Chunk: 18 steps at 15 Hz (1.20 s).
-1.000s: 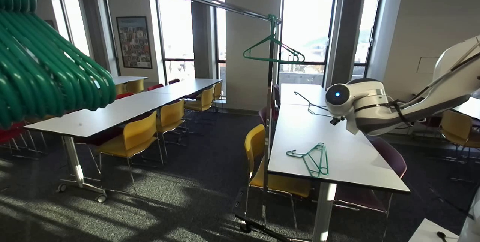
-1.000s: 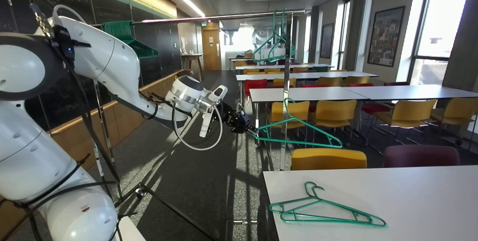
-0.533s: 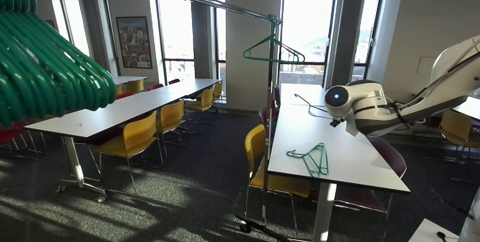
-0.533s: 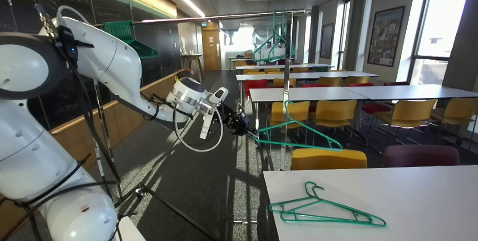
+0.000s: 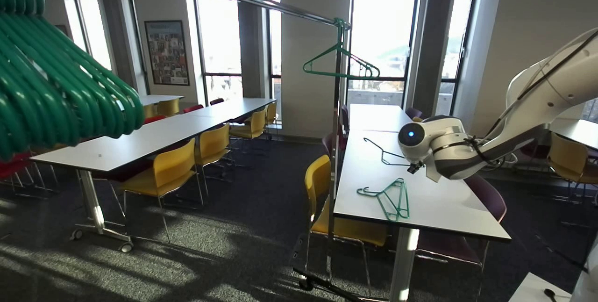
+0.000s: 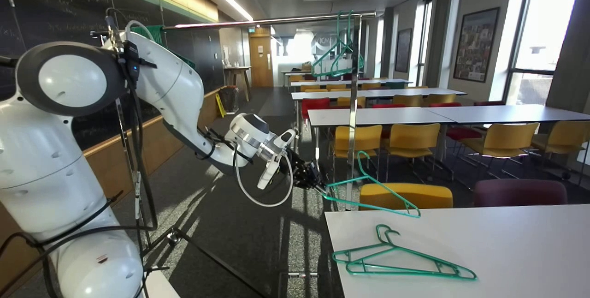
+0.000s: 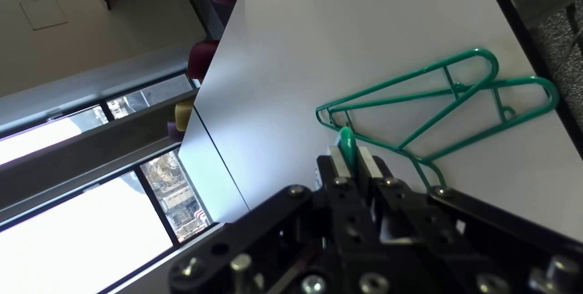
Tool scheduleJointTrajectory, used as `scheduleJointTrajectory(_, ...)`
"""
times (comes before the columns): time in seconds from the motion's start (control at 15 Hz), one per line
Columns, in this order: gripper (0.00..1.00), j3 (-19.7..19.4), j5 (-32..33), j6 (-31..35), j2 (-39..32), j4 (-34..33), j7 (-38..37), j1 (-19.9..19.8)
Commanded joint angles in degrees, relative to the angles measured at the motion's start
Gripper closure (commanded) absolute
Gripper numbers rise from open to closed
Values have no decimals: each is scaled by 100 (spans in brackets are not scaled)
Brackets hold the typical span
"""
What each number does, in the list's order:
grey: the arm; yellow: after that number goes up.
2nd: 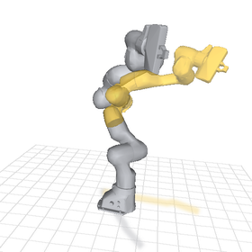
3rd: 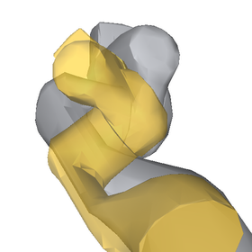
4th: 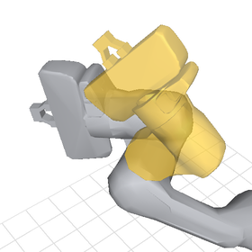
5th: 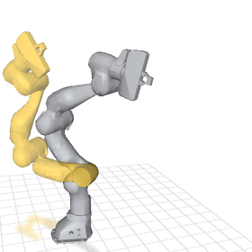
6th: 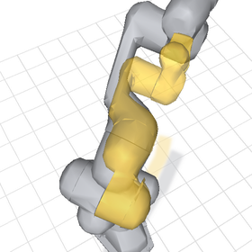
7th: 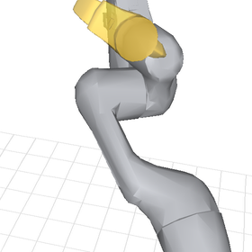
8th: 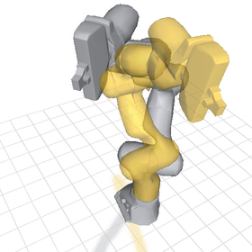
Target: Remove one green hanger from the railing and put it on the table
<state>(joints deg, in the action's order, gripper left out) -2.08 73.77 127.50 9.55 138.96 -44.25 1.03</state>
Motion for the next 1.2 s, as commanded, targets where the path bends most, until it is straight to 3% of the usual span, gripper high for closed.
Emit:
scheduleJointTrajectory(0.0, 98, -29, 434, 55, -438, -311, -171, -195)
scheduleJointTrajectory(0.53, 98, -58, 1293, -461, -1443, -718, -670, -280)
scheduleJointTrajectory(1.13, 98, -20, 1348, -523, -2369, -1171, -1155, -272)
